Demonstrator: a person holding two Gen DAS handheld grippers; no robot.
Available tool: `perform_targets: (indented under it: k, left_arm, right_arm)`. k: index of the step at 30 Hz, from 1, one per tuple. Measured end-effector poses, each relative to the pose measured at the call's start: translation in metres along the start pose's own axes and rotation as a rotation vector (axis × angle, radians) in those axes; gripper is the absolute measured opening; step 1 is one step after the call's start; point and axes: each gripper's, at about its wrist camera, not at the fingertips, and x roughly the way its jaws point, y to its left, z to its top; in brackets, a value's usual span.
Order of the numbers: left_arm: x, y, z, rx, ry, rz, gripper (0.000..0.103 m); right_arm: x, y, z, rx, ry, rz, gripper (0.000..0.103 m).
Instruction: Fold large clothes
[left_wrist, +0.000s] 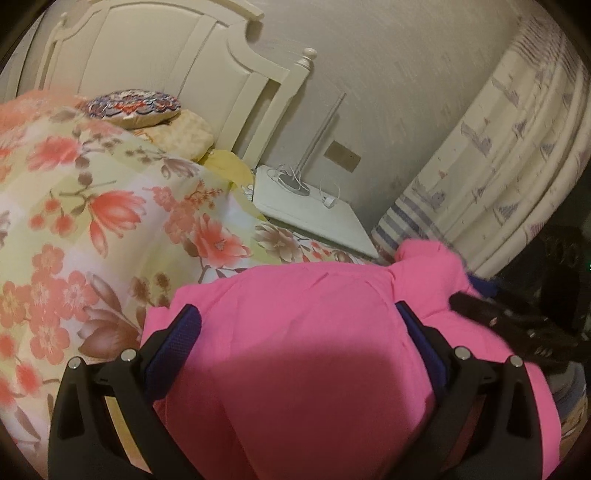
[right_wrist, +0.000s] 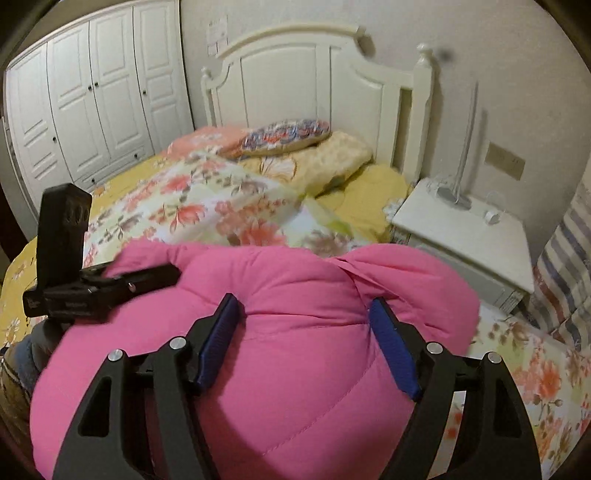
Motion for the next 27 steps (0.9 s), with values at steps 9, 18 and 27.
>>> perform_targets:
  k: [9, 18, 27]
  left_arm:
    - [0.001, 0.013, -0.003, -0.039, -0.01, -0.018, 0.101]
    - [0.002, 0.015, -0.006, -0.043, -0.01, -0.017, 0.101]
    - [0.003, 0.016, -0.009, -0.045, -0.01, -0.013, 0.101]
  right_arm:
    - [0.023, 0.008, -0.003, -0.03, 0.064, 0.011, 0.079]
    - [0.028, 0.01, -0.012, -0.028, 0.066, 0.011, 0.08]
    - [0.03, 0.011, -0.015, -0.032, 0.074, 0.0, 0.08]
